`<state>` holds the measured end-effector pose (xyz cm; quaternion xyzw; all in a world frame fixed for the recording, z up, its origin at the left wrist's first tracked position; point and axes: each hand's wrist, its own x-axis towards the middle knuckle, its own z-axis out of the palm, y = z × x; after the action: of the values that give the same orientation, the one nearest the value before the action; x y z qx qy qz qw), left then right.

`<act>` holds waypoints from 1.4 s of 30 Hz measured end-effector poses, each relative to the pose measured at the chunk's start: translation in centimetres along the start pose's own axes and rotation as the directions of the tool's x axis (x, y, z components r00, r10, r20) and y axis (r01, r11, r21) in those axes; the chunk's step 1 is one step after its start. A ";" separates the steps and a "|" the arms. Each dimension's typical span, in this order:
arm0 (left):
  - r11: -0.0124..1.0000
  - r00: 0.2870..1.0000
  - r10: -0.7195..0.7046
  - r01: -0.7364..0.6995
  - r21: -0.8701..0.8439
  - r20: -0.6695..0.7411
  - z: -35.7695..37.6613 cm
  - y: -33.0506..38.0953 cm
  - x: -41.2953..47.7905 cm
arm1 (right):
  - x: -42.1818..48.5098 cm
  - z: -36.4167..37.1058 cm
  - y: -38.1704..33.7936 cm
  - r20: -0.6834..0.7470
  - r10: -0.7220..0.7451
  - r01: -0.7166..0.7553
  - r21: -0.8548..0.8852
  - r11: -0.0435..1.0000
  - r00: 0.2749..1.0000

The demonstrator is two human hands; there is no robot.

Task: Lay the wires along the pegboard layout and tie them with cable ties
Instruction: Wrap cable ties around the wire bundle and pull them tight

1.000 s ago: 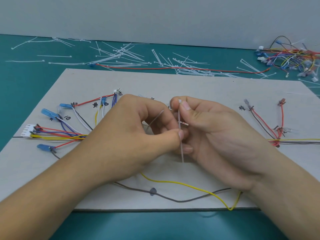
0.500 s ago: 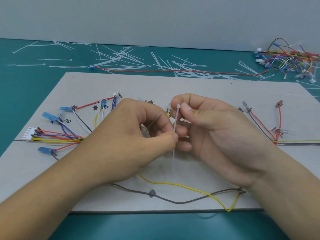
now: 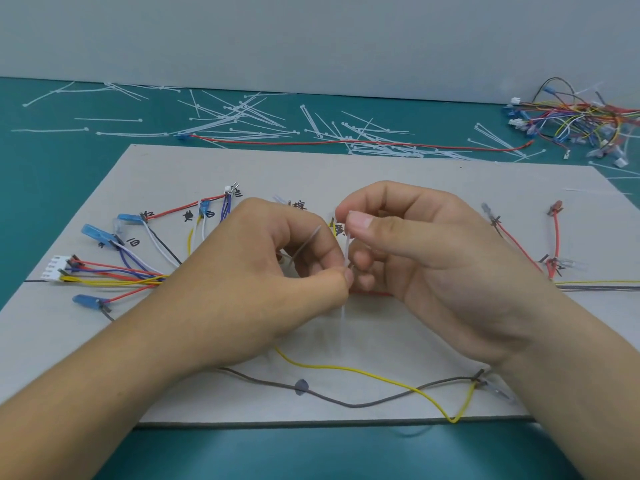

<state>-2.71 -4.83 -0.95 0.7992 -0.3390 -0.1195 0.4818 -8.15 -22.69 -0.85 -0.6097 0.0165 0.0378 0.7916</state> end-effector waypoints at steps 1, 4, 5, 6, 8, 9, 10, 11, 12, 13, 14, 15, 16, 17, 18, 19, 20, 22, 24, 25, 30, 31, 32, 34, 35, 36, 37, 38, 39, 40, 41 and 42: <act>1.000 1.000 -0.001 0.001 0.001 -0.001 0.0 0.0 0.0 | 0.0 0.0 0.0 -0.006 -0.007 0.007 -0.005 1.000 1.000; 0.999 0.998 0.040 -0.039 0.026 -0.046 0.0 0.2 -0.2 | 0.0 0.0 -0.1 -0.009 -0.014 0.014 0.004 1.000 1.000; 0.997 0.996 0.065 -0.062 0.049 -0.068 -0.1 0.2 -0.3 | 0.0 -0.1 -0.2 -0.013 -0.016 0.016 0.009 1.000 1.000; 0.994 0.993 0.084 -0.078 0.075 -0.081 -0.1 0.3 -0.3 | 0.0 -0.1 -0.2 -0.016 -0.021 0.021 0.013 1.000 1.000; 0.990 0.992 0.097 -0.088 0.110 -0.083 -0.2 0.4 -0.3 | 0.0 -0.3 -0.4 -0.009 -0.031 0.031 0.017 0.999 0.999; 0.989 0.992 0.098 -0.088 0.120 -0.083 -0.3 0.4 -0.4 | 0.0 -0.3 -0.4 -0.001 -0.033 0.033 0.012 0.999 0.999; 0.988 0.992 0.098 -0.087 0.127 -0.083 -0.3 0.4 -0.4 | 0.0 -0.3 -0.4 0.009 -0.030 0.030 -0.001 1.000 1.000; 0.988 0.992 0.096 -0.085 0.131 -0.080 -0.3 0.3 -0.4 | -0.1 -0.3 -0.5 0.014 -0.022 0.023 -0.017 1.000 1.000; 0.987 0.993 0.095 -0.084 0.134 -0.075 -0.3 0.3 -0.4 | -0.1 -0.4 -0.5 0.017 -0.021 0.021 -0.032 0.999 1.000; 0.987 0.993 0.095 -0.084 0.135 -0.072 -0.3 0.3 -0.4 | -0.2 -0.4 -0.6 0.020 -0.027 0.027 -0.043 0.999 0.999; 0.987 0.993 0.095 -0.085 0.135 -0.071 -0.3 0.3 -0.4 | -0.2 -0.4 -0.7 0.022 -0.035 0.036 -0.048 0.998 0.999; 0.987 0.993 0.094 -0.084 0.136 -0.070 -0.3 0.2 -0.4 | -0.2 -0.4 -0.7 0.022 -0.039 0.040 -0.050 0.998 0.999; 0.987 0.993 0.092 -0.083 0.136 -0.067 -0.3 0.2 -0.4 | -0.2 -0.4 -0.7 0.022 -0.037 0.038 -0.050 0.998 0.999; 0.987 0.994 0.091 -0.082 0.136 -0.065 -0.3 0.2 -0.4 | -0.2 -0.4 -0.8 0.023 -0.032 0.033 -0.050 0.998 0.999; 0.987 0.994 0.089 -0.080 0.137 -0.065 -0.3 0.1 -0.4 | -0.2 -0.4 -0.8 0.022 -0.026 0.027 -0.052 0.998 0.999; 0.987 0.994 0.088 -0.078 0.139 -0.066 -0.4 0.1 -0.4 | -0.2 -0.5 -0.8 0.018 -0.019 0.020 -0.052 0.998 1.000; 0.987 0.994 0.086 -0.076 0.143 -0.067 -0.5 0.1 -0.4 | -0.2 -0.5 -0.8 0.013 -0.011 0.012 -0.050 0.999 1.000; 0.986 0.994 0.084 -0.073 0.147 -0.070 -0.5 0.1 -0.4 | -0.2 -0.5 -0.8 0.007 -0.001 0.001 -0.041 0.999 1.000; 0.988 0.995 0.079 -0.068 0.142 -0.069 -0.6 0.2 -0.4 | -0.1 -0.4 -0.8 0.005 0.004 -0.004 -0.047 0.999 1.000; 0.988 0.995 0.077 -0.067 0.138 -0.066 -0.5 0.2 -0.4 | -0.1 -0.4 -0.8 0.003 0.008 -0.008 -0.055 0.998 1.000; 0.987 0.995 0.081 -0.071 0.146 -0.066 -0.5 0.0 -0.4 | 0.0 -0.5 -0.6 -0.025 0.007 -0.009 -0.066 0.998 1.000; 0.987 0.995 0.080 -0.070 0.143 -0.066 -0.5 -0.1 -0.3 | 0.0 -0.5 -0.5 -0.032 0.004 -0.006 -0.067 0.998 0.999; 0.987 0.994 0.082 -0.072 0.140 -0.067 -0.5 -0.2 -0.3 | 0.0 -0.6 -0.4 -0.040 0.000 -0.003 -0.073 0.997 0.999; 0.989 0.993 0.084 -0.074 0.126 -0.079 -0.6 -0.3 -0.2 | 0.1 -0.8 -0.4 -0.066 -0.018 0.012 -0.085 0.996 0.998; 0.991 0.993 0.079 -0.069 0.111 -0.093 -0.7 -0.4 -0.2 | 0.1 -0.8 -0.4 -0.086 -0.031 0.024 -0.081 0.996 0.996; 0.993 0.991 0.075 -0.064 0.099 -0.110 -0.8 -0.5 -0.1 | 0.1 -0.8 -0.4 -0.111 -0.048 0.040 -0.068 0.997 0.993; 0.993 0.989 0.072 -0.060 0.098 -0.128 -0.9 -0.7 -0.1 | 0.2 -0.9 -0.5 -0.144 -0.070 0.063 -0.050 0.997 0.987; 0.993 0.987 0.066 -0.051 0.103 -0.144 -0.9 -0.7 0.0 | 0.2 -0.9 -0.6 -0.185 -0.100 0.095 -0.035 0.995 0.978; 0.993 0.986 0.054 -0.036 0.114 -0.158 -1.0 -0.9 0.0 | 0.3 -1.0 -0.8 -0.233 -0.132 0.129 -0.029 0.991 0.964; 0.991 0.985 0.041 -0.019 0.130 -0.170 -1.0 -1.0 0.1 | 0.4 -1.1 -0.9 -0.279 -0.163 0.161 -0.030 0.987 0.946; 0.988 0.984 0.032 -0.005 0.155 -0.177 -1.1 -1.2 0.1 | 0.4 -1.3 -1.1 -0.319 -0.193 0.190 -0.040 0.981 0.928; 0.983 0.984 0.023 0.009 0.181 -0.176 -1.1 -1.3 0.1 | 0.5 -1.5 -1.3 -0.353 -0.221 0.213 -0.062 0.975 0.909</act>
<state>-1.53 -3.76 -1.52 0.8459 -0.3068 -0.0147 0.4360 -7.55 -24.47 -0.07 -0.6130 0.0921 -0.1618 0.7678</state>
